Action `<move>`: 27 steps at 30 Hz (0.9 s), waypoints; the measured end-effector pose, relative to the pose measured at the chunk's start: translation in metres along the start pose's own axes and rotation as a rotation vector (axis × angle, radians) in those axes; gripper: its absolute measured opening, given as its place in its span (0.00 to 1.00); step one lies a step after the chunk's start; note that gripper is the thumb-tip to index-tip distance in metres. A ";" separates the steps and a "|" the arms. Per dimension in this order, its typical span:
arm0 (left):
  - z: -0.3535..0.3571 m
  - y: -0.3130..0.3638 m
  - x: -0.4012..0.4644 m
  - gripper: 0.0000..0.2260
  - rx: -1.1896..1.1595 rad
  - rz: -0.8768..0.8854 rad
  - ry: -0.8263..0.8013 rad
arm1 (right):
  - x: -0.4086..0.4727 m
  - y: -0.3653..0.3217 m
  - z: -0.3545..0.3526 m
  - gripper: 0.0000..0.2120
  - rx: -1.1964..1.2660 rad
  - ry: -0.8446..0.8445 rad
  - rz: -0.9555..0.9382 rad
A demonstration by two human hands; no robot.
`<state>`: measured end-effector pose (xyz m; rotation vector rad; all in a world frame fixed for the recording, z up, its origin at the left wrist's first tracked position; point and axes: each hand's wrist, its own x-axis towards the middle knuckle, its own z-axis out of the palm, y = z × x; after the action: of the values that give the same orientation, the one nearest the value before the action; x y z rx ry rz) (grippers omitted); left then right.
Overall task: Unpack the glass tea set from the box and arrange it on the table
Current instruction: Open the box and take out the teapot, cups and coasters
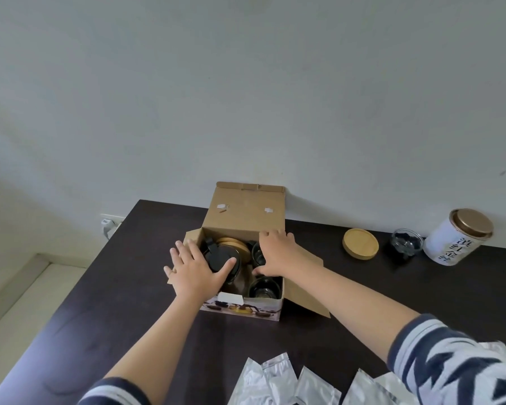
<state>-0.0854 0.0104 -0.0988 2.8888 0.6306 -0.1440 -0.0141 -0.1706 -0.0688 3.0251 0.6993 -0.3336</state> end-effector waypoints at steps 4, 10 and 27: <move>0.003 -0.002 0.001 0.55 -0.038 0.011 0.013 | 0.000 -0.007 0.003 0.38 -0.091 0.032 0.032; 0.006 -0.002 0.003 0.54 -0.061 0.019 0.035 | -0.003 -0.006 0.008 0.36 0.022 0.072 0.038; 0.007 -0.003 0.003 0.54 -0.090 0.017 0.069 | -0.074 0.105 -0.042 0.43 0.510 0.260 0.246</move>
<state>-0.0845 0.0130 -0.1065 2.8213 0.6077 -0.0137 -0.0250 -0.2943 -0.0155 3.6345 0.2642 -0.1232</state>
